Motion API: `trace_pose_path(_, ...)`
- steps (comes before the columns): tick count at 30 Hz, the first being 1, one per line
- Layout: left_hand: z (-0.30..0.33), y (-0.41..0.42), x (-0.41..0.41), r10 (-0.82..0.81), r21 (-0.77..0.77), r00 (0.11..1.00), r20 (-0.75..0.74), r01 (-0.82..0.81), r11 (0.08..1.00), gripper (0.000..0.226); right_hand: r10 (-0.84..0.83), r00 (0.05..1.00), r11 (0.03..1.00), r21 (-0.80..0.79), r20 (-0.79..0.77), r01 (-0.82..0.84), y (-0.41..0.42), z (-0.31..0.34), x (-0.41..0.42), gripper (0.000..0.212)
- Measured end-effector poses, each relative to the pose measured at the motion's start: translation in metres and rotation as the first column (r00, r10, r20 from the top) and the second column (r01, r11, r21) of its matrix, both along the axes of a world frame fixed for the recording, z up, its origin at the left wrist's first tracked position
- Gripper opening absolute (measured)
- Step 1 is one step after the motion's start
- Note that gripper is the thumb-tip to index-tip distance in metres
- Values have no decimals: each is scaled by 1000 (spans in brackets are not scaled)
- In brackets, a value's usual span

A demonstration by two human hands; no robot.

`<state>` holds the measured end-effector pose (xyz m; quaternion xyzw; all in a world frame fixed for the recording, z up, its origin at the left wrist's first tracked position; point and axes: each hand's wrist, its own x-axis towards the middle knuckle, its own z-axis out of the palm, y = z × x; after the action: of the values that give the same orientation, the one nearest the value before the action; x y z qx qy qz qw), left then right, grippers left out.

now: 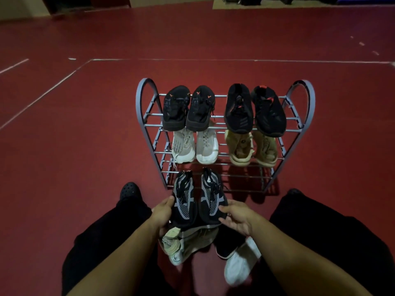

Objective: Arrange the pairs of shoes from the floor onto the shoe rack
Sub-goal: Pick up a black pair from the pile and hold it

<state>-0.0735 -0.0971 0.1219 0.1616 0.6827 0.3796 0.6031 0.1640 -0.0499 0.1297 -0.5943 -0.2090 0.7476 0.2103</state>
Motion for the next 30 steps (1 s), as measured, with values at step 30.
trace_pose_path(30,-139,179,-26,245,24,968,53,-247,969,20,-245,944,969,-14,-222,248,138,-171,-44,24)
